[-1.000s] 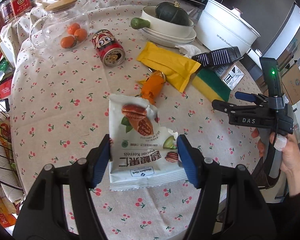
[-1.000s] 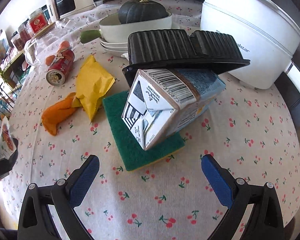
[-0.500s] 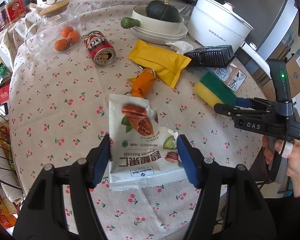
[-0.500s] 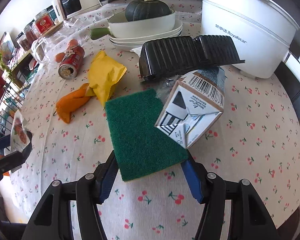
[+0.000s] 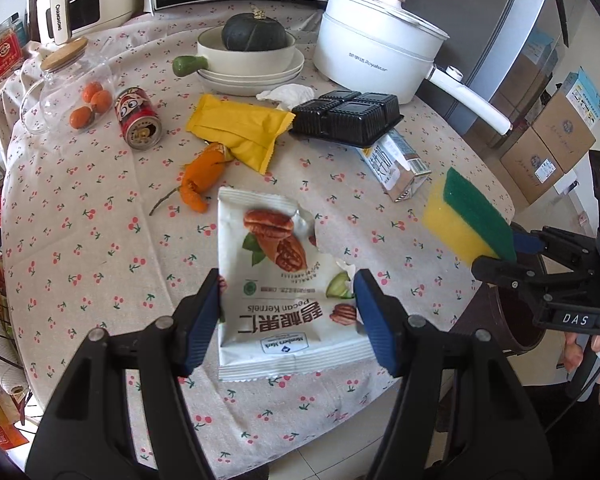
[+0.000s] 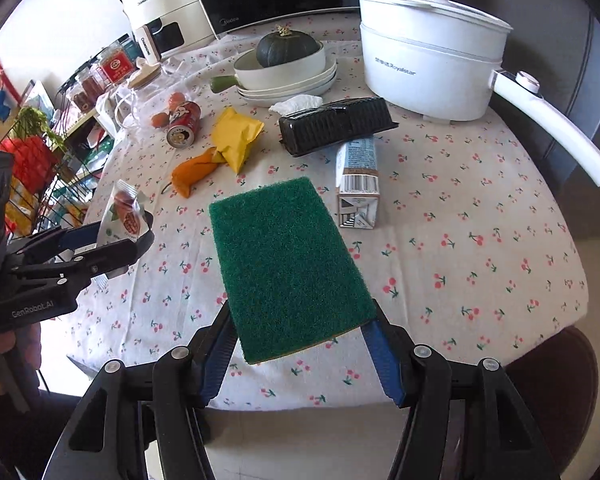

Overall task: Collect trash
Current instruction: 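Carry the pecan bag and the sponge over the brown bin with both grippers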

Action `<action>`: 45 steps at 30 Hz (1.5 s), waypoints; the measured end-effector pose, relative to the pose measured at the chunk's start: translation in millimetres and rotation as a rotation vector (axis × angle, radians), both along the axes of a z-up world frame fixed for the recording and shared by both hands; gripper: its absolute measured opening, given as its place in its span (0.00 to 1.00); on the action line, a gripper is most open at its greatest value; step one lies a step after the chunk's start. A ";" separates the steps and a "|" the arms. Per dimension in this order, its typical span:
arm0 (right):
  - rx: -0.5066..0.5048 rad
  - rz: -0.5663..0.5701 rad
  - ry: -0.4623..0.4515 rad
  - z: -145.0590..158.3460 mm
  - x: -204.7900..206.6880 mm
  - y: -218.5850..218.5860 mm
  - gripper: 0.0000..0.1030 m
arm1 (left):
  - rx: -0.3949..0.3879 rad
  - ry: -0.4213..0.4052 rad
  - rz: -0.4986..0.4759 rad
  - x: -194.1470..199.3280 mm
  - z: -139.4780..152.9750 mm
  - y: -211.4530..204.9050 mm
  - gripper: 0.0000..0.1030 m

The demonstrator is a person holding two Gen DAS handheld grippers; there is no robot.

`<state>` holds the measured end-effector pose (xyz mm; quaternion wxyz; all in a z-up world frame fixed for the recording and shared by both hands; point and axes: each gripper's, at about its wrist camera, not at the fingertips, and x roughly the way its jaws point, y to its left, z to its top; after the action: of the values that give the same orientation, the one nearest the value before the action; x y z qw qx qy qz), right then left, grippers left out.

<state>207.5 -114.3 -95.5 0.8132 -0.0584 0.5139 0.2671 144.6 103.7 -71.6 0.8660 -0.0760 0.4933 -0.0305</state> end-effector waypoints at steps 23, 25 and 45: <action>-0.073 -0.376 0.062 -18.7 -46.8 -201.2 0.61 | -0.001 -0.023 -0.314 25.5 -5.4 -175.7 0.65; -0.079 -0.409 0.072 -24.8 -51.4 -220.1 0.61 | -0.009 -0.019 -0.347 27.8 -10.2 -194.2 0.65; -0.124 -0.585 0.176 -63.7 -75.7 -317.9 0.62 | 0.007 -0.048 -0.648 33.6 -54.7 -337.5 0.76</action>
<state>131.8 -432.2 -159.1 0.8028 0.0658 0.5926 -0.0059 178.2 -233.8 -126.3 0.8228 0.0889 0.4715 -0.3046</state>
